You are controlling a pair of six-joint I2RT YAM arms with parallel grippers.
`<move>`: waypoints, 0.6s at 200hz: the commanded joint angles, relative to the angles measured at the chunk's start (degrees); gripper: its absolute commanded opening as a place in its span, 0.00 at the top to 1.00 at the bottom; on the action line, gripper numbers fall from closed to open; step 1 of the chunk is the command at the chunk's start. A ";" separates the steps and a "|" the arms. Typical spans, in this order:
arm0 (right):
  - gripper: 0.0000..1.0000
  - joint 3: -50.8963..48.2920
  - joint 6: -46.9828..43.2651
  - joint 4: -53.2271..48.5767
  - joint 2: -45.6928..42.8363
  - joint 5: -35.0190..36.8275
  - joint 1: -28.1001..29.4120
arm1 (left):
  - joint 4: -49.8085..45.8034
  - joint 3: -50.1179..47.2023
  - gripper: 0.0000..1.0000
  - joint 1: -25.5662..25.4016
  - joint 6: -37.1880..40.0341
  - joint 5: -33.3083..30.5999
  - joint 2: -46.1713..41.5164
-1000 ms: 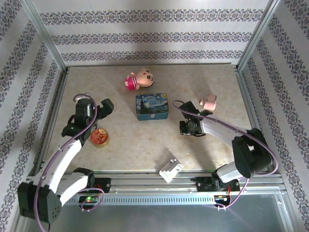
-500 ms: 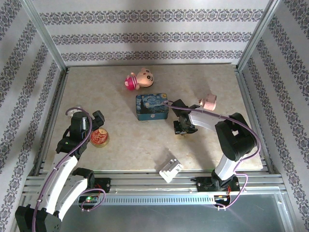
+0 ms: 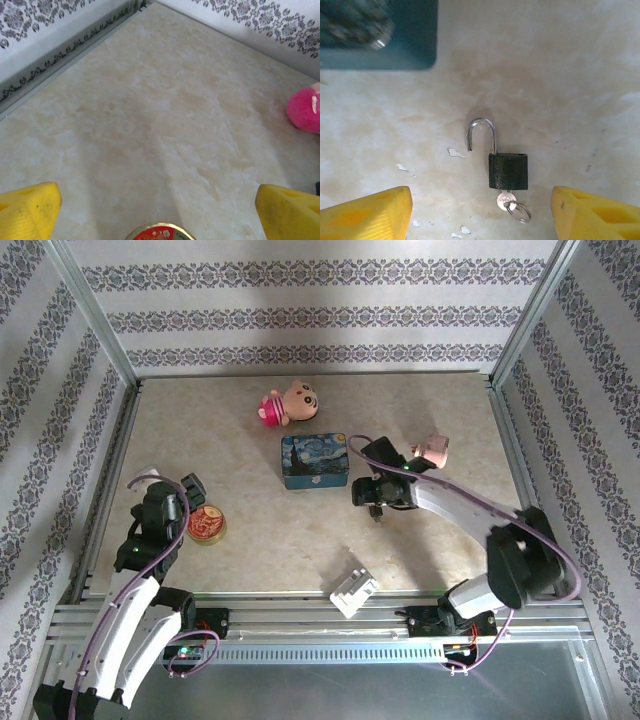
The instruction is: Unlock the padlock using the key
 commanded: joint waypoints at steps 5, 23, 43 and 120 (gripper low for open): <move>0.27 -3.27 -0.25 -1.39 -8.15 2.53 -2.40 | 7.73 -2.83 0.01 0.89 3.14 -2.96 -1.66; 0.26 -5.57 -1.40 -0.74 -14.50 4.13 -3.49 | 12.01 -4.94 0.01 0.91 4.62 -3.30 -1.73; 0.21 -8.27 -2.82 0.04 -21.15 6.50 -4.54 | 17.53 -7.84 0.01 0.96 7.05 -3.92 -1.07; 0.02 -19.49 -5.12 8.20 -40.54 14.83 -11.85 | 37.86 -16.13 0.01 1.22 17.04 -1.84 5.77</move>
